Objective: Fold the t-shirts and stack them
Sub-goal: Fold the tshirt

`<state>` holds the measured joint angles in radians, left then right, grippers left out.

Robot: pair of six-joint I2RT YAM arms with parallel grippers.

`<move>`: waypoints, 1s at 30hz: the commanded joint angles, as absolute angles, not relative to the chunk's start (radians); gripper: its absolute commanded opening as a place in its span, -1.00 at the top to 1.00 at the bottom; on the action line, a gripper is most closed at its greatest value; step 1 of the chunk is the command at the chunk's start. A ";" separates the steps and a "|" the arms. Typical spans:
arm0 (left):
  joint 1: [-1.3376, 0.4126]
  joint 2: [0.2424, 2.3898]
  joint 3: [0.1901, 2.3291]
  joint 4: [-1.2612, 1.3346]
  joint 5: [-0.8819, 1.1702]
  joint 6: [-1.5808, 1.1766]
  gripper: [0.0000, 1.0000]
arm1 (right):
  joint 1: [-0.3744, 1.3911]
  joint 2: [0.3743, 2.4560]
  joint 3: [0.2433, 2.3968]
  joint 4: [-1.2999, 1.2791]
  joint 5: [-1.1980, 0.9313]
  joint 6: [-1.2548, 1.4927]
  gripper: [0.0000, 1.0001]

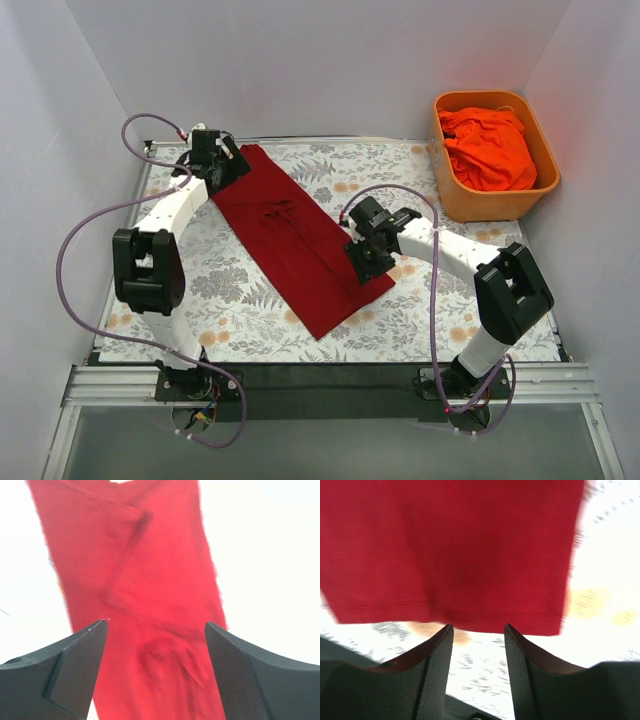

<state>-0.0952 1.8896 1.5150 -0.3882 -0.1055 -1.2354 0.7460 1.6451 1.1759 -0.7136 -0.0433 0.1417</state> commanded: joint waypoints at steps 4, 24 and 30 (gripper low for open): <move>-0.190 1.767 1.321 -0.385 -0.095 -1.361 -0.26 | 0.684 1.674 1.126 -0.686 -0.021 0.094 0.29; -0.219 2.187 1.538 -0.406 -0.172 -1.177 -0.23 | 0.868 1.746 1.038 -0.620 -0.222 0.215 0.28; -0.219 2.267 1.698 -0.423 -0.155 -1.086 -0.36 | 0.977 1.793 1.147 -0.656 -0.181 0.219 0.27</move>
<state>-0.2249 2.2147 1.6661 -0.3901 -0.1425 -1.1557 0.9623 1.7630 1.1019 -0.6262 -0.1631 0.1921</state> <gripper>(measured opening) 0.662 0.362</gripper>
